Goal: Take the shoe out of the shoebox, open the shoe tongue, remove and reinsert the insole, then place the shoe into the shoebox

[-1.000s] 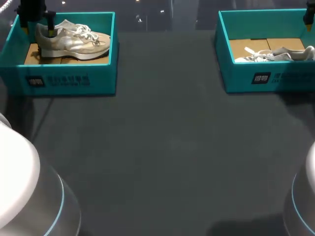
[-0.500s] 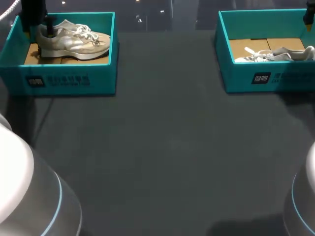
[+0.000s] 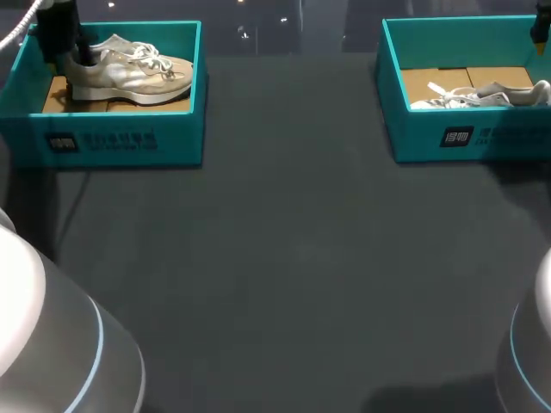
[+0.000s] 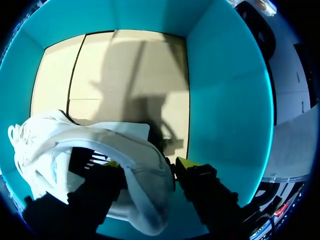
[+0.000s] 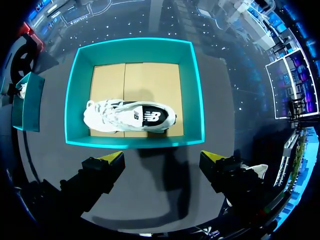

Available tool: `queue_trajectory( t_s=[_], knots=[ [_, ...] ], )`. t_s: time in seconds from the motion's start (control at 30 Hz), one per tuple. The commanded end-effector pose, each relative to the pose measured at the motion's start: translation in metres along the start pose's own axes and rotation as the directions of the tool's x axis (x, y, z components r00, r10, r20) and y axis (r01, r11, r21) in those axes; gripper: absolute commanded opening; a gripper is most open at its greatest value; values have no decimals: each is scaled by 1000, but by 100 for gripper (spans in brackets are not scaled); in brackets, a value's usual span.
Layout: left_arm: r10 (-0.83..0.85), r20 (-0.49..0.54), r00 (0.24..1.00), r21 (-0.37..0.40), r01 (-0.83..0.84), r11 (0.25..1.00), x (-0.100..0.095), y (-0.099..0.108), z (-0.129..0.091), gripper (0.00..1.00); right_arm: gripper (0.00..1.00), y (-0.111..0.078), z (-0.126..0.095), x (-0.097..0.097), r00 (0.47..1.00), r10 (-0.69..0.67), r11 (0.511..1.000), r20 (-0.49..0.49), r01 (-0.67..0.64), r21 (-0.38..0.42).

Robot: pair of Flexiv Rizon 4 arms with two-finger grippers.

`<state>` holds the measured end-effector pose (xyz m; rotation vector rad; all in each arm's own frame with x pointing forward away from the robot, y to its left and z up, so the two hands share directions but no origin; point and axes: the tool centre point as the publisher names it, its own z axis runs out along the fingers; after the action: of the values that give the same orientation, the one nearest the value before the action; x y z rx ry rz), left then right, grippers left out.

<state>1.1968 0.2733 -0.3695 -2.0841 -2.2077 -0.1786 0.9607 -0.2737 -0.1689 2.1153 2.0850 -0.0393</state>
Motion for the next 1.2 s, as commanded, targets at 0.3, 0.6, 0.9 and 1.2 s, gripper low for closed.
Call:
queue_trajectory(
  t_s=[0.3, 0.6, 0.9, 1.2],
  knots=[
    [15, -14, 1000, 4, -15, 1000, 0, -1, 11, 0, 100, 0, 0, 0, 1000, 1, 1000, 1, -1, 1],
    [25, -15, 1000, 1, -25, 1000, 11, -5, 0, 0, 100, 0, 0, 0, 1000, 1, 1000, 1, -1, 1],
    [35, -10, 999, -8, -35, 999, 20, -2, -19, 0, 100, 0, 0, 0, 1000, 1, 1000, 1, -1, 1],
    [34, 9, 999, -23, -34, 999, 27, -5, -42, 0, 100, 0, 0, 0, 1000, 1, 1000, 1, -1, 1]
  ],
)
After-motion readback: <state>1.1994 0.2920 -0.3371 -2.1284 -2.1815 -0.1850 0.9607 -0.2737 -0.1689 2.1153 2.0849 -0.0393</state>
